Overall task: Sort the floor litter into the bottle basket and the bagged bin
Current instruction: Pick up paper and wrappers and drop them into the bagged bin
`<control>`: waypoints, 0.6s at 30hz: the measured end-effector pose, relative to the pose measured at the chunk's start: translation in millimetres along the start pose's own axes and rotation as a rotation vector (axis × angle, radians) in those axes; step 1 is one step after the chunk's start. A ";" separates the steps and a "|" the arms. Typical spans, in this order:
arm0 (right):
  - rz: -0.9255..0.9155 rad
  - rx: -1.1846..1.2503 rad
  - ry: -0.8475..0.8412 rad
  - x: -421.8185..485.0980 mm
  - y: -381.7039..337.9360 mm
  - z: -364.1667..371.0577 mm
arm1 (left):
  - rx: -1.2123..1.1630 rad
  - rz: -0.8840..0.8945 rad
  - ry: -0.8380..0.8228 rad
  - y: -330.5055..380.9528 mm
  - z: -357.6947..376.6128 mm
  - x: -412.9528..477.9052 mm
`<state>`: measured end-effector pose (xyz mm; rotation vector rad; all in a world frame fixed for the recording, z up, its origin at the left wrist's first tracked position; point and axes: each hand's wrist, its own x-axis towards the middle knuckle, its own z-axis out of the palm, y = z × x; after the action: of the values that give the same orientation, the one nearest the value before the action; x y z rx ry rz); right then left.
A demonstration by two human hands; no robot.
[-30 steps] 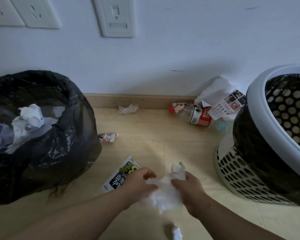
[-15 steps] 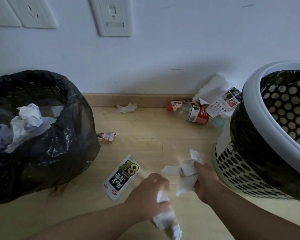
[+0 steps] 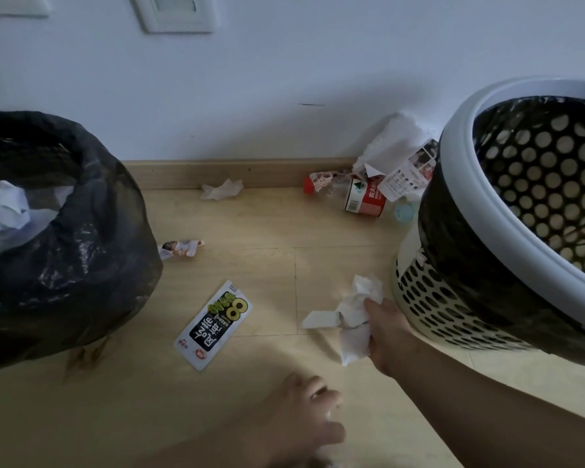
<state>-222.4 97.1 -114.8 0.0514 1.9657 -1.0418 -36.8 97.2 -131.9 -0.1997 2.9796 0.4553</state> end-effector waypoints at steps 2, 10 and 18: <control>0.003 -0.022 -0.018 -0.9 2.1 -2.3 | 0.027 -0.049 -0.022 -4.1 -5.0 2.7; 0.028 -0.021 -0.092 -2.3 6.7 -6.1 | -0.114 -0.180 -0.290 0.2 -29.5 9.0; 0.026 -0.063 -0.095 -3.9 11.6 -10.9 | -0.018 0.289 -0.376 10.3 -15.5 0.1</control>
<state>-222.8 113.4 -116.7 -0.0072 1.9052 -0.9483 -40.0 102.2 -114.2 0.2886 2.6386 0.4864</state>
